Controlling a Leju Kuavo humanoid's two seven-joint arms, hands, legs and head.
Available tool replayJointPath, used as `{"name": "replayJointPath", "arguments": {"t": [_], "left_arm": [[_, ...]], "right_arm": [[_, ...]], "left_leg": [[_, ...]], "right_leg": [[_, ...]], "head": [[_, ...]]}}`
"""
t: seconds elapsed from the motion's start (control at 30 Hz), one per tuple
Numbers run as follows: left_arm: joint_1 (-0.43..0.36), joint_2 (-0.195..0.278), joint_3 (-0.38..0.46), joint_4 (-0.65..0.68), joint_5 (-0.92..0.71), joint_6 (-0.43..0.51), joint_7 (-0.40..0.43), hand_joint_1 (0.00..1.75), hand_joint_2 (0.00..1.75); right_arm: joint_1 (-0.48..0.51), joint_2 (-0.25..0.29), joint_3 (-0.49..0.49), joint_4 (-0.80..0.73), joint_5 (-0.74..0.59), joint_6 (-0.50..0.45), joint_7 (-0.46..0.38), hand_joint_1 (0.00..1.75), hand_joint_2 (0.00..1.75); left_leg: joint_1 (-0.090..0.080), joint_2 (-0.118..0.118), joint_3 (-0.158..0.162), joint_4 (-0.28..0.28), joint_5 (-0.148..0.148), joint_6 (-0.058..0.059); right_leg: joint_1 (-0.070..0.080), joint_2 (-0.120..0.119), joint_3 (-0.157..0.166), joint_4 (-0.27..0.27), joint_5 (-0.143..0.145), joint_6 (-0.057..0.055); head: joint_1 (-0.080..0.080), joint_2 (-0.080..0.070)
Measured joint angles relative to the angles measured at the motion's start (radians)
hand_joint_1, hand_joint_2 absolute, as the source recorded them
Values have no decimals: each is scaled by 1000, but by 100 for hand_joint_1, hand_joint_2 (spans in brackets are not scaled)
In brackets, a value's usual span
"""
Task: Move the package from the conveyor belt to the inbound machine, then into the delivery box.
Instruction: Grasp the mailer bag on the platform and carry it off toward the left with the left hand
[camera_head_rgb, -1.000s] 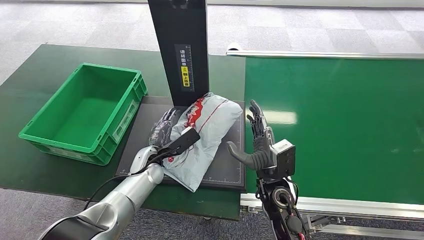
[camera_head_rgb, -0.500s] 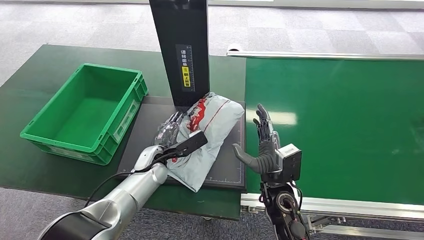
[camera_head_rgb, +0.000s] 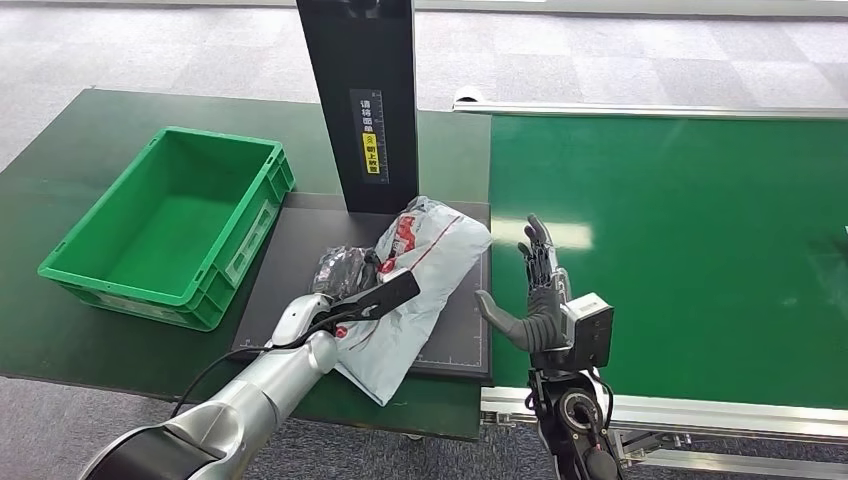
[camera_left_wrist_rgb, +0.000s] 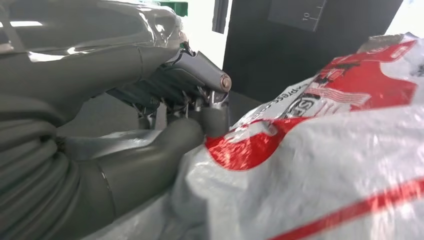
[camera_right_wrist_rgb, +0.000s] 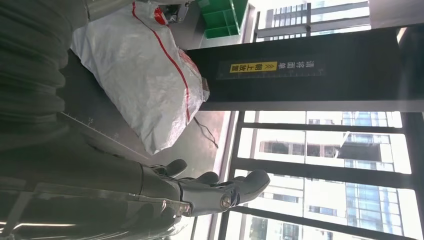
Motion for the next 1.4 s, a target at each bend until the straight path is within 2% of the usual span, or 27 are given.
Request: {"name": "replayJointPath", "arguments": {"t": [0.5, 0.73, 0.83, 0.93, 1.03, 1.13, 1.27, 1.4], "left_arm": [[0, -6, 0, 0, -10, 3, -23, 175, 175], [-12, -11, 30, -43, 45, 141, -145, 175, 175], [-10, -7, 56, -158, 47, 186, -184, 175, 175], [16, 9, 77, -369, 24, 188, -170, 175, 175], [57, 44, 88, -605, 2, 195, -141, 175, 175], [84, 84, 110, -780, 9, 203, -130, 175, 175], [93, 126, 163, -907, 33, 204, -135, 175, 175], [74, 164, 221, -952, 22, 200, -111, 175, 175]], "right_arm": [[11, 4, -24, -15, 2, 0, 0, 0, 175], [8, 7, -45, -16, 13, -11, 0, 0, 175], [9, 6, -56, -16, 15, -21, -2, 0, 175], [11, 2, -68, -15, 12, -36, -12, 0, 175], [22, -6, -76, -14, 4, -55, -35, 0, 175], [38, -14, -81, -14, -4, -64, -50, 0, 175], [46, -22, -87, -14, -10, -66, -54, 0, 175], [37, -22, -90, -15, -14, -66, -40, 0, 175]], "left_leg": [[0, 0, -1, 0, 0, 0], [0, 0, -1, 0, 0, 0], [0, 0, -1, 0, 0, 0], [0, 0, -1, 0, 0, 0], [0, 0, -2, 0, 0, 0], [0, 0, -2, 0, 0, 0], [0, 0, -2, 0, 0, 0], [0, 0, -2, 0, 1, 0]], "right_leg": [[0, 0, -1, 0, 0, 0], [0, 0, -1, 0, 0, 0], [0, 0, -1, 0, 0, 0], [0, 0, -1, 0, 0, 0], [0, 1, -2, 0, 0, 0], [0, 1, -2, 0, 0, 0], [0, 1, -2, 0, 0, 0], [0, 1, -2, 0, 0, 0]], "head": [[0, 0], [0, 0], [0, 0], [0, 0], [0, 0], [0, 0], [0, 0], [0, 0]]}}
